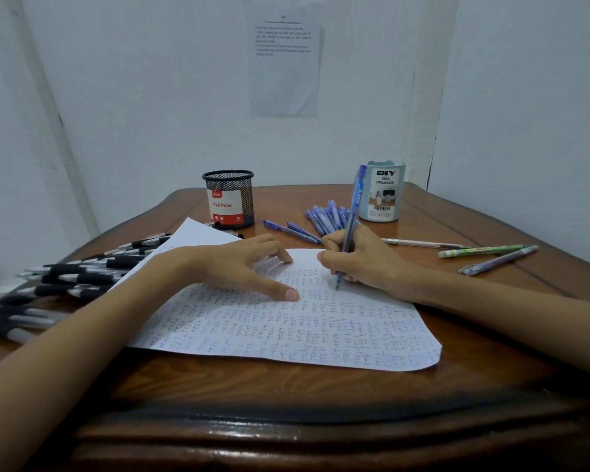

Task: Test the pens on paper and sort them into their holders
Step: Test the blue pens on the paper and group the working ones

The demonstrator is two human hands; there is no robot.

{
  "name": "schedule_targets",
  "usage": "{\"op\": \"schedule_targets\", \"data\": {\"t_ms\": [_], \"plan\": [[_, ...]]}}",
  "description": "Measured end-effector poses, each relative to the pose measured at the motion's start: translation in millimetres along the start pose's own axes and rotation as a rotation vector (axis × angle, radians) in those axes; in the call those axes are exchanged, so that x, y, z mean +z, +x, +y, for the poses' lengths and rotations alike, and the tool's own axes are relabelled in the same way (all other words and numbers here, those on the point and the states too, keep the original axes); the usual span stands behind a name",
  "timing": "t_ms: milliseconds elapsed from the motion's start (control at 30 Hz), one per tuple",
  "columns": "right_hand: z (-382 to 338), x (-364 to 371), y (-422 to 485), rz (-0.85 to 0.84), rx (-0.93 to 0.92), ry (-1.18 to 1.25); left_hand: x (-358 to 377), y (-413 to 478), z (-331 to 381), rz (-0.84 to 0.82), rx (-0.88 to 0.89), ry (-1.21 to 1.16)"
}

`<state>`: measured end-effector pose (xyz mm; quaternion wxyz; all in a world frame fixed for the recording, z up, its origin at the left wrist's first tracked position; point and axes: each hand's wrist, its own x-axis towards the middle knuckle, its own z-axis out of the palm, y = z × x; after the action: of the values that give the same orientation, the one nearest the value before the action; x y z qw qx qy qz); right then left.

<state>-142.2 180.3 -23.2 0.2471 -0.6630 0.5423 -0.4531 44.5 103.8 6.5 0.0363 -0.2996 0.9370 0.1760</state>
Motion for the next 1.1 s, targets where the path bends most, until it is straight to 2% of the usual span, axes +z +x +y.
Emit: {"op": "schedule_targets", "data": {"t_ms": [200,467,567,667,800,967,1100], "plan": [[-5.4,2.2,-3.2,0.016,-0.046,-0.059,0.1,-0.6,1.2,-0.005,0.003,-0.004],[-15.8,-14.9,5.1,0.249,0.220,0.220,0.0,-0.5,0.8,-0.007,0.005,0.014],[-15.6,-21.7,6.7,0.311,0.213,0.140,0.0,-0.1,0.0,-0.008,0.005,0.019],[-12.7,-23.8,7.5,0.282,0.226,0.069,0.1,-0.8,0.8,-0.015,0.006,0.018],[-11.7,-25.2,7.4,0.238,0.284,0.207,-0.2,-1.6,2.7,-0.017,0.007,0.012],[-10.1,-33.3,10.6,0.266,0.208,0.350,-0.3,-1.6,2.5,-0.018,0.005,0.015],[-2.4,-35.3,13.0,0.194,0.215,0.396,-0.7,-1.6,3.0,-0.017,0.006,0.023]]}}
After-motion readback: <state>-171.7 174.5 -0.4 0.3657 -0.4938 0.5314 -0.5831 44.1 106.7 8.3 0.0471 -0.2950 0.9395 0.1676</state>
